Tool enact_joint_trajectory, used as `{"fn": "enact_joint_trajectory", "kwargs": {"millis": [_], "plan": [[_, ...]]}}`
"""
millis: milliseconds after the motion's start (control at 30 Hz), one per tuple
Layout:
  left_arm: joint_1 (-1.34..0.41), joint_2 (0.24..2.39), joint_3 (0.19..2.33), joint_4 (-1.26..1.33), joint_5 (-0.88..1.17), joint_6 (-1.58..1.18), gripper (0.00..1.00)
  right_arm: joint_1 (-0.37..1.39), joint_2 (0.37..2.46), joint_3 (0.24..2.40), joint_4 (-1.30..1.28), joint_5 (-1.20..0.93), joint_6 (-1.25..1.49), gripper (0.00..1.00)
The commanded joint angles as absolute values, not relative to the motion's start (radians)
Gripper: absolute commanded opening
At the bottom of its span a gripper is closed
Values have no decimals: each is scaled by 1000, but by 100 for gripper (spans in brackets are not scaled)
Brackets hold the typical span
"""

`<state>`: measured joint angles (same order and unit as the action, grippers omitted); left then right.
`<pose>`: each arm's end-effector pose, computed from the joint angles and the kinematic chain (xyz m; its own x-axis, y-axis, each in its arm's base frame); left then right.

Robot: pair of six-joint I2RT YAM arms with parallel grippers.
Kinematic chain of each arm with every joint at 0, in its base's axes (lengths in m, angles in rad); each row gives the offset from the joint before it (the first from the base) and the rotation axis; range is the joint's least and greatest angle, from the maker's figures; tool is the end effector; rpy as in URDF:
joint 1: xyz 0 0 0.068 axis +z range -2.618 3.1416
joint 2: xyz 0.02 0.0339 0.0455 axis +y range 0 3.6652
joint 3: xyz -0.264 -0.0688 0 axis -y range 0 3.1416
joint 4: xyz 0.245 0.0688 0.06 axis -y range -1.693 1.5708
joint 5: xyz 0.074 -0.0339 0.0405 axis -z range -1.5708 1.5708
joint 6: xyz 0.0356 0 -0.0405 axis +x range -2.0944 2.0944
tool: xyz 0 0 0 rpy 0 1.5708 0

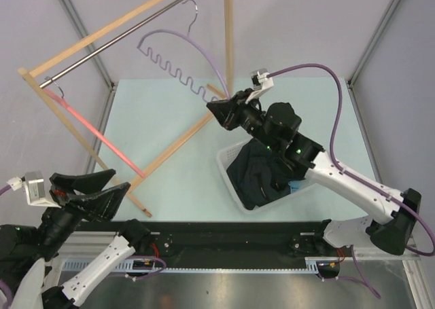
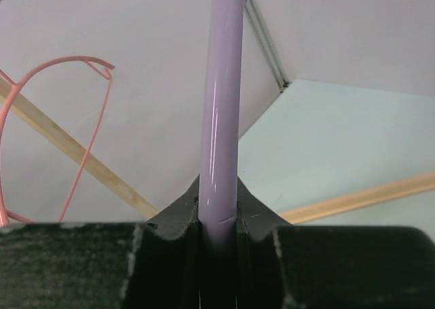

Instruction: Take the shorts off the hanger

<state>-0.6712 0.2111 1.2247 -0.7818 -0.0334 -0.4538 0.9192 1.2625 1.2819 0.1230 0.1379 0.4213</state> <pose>-0.0407 0.0338 0.4337 -0.0996 -0.4804 -0.8714 0.6147 0.6590 -0.4336 0.1809 0.2291 0.4453 -0.2098 0.3929 -0.8953 -0.6786 0.6008 0.4226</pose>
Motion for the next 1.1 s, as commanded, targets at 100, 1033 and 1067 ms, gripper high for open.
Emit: {"fn": "enact_joint_trajectory", "kwargs": {"millis": [100,1033,1067], "plan": [[-672,149,1216,-916,-107,-503,86,927,1370,1422,316,65,451,0],[-672,126,1276,-988,-181,-472,86,1227,1658,1647,141,-2,186,0],[-672,126,1275,-983,-179,-472,86,1258,1663,1654,130,39,170,0]]}}
